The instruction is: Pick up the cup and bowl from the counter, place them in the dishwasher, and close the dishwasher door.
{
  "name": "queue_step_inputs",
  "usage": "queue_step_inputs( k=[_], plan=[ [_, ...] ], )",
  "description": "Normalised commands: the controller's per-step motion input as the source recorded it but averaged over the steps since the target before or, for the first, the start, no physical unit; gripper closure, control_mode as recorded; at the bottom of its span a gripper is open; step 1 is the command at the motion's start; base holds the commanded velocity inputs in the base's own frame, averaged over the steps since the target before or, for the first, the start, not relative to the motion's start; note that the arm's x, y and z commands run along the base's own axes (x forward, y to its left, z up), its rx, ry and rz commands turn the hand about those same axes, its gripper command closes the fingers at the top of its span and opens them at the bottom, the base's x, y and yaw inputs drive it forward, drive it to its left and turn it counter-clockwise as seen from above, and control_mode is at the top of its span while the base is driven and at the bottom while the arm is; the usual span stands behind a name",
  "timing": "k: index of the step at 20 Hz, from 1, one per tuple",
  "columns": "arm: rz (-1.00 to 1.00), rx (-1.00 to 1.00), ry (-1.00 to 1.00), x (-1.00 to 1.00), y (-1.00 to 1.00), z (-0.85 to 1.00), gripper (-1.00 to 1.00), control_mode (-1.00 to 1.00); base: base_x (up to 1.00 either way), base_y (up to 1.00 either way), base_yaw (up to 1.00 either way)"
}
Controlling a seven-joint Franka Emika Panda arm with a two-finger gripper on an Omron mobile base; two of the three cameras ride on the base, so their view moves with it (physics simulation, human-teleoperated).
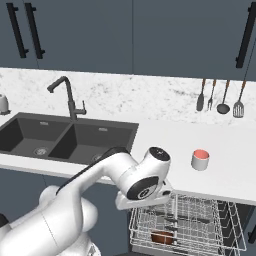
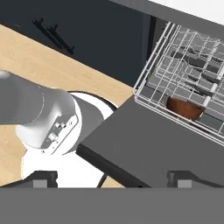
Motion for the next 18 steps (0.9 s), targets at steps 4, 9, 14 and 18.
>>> queue_step_inputs(
  k=[4,9,14,18],
  plan=[
    [0.00,-0.03,-0.01,0.22,0.00,0.37,-1.00,-1.00,0.00,0.00,0.00],
    [-0.03,-0.05,-0.02,0.38,-0.03,0.37,-1.00,-1.00,0.00,0.00,0.00],
    [-0.01,-0.08,0.00,0.44,0.00,0.36,-1.00,-1.00,0.00,0.00,0.00],
    [0.00,-0.07,-0.07,0.48,-0.03,0.07,-1.00,-1.00,0.00,0.00,0.00]
  ],
)
